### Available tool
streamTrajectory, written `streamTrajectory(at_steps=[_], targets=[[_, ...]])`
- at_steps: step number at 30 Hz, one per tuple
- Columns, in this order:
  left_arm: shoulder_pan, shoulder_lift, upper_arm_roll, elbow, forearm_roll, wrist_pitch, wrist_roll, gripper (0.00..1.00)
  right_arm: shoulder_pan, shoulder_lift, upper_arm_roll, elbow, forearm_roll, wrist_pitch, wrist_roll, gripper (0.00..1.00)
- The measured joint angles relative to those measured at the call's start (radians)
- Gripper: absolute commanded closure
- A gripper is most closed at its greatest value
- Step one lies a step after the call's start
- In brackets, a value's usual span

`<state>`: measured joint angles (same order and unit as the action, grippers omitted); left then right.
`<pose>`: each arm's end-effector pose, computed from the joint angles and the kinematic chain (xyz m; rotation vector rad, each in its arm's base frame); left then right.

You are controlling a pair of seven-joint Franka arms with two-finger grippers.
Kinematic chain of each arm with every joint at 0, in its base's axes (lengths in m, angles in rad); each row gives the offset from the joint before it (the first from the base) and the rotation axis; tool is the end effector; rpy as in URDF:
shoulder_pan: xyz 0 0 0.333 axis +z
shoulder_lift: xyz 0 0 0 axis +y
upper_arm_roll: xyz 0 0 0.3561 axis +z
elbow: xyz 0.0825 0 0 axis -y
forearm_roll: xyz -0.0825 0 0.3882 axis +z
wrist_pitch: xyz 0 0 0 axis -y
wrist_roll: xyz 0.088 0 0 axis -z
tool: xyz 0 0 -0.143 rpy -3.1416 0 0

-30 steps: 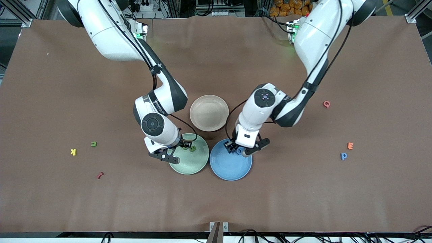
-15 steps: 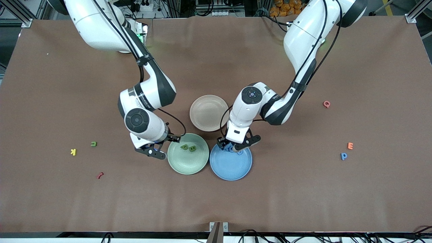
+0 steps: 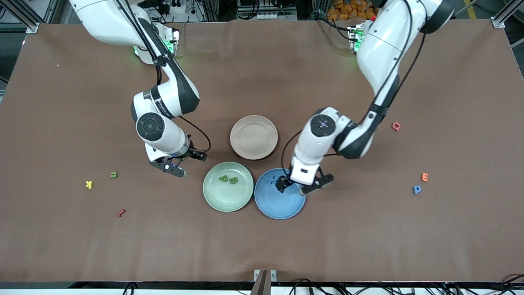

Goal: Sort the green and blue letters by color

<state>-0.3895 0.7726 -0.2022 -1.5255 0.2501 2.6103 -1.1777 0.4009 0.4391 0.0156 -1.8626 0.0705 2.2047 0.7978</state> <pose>0.6643 -0.4112 0.2339 2.8051 0.6727 0.3409 0.5874 0.2641 0.2719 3.0604 -0.6635 -0.1798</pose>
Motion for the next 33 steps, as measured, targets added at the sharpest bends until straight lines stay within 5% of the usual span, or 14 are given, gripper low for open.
streamTrajectory(at_steps=[20, 33], targets=[[0.338, -0.159, -0.005, -0.208, 0.001, -0.119, 0.684, 0.00, -0.020, -0.056, -0.017, -0.139, 0.000, 0.006, 0.060, 0.29], [0.579, -0.170, -0.005, -0.280, 0.001, -0.119, 1.256, 0.00, -0.048, -0.056, -0.022, -0.233, 0.000, 0.146, 0.060, 0.32]])
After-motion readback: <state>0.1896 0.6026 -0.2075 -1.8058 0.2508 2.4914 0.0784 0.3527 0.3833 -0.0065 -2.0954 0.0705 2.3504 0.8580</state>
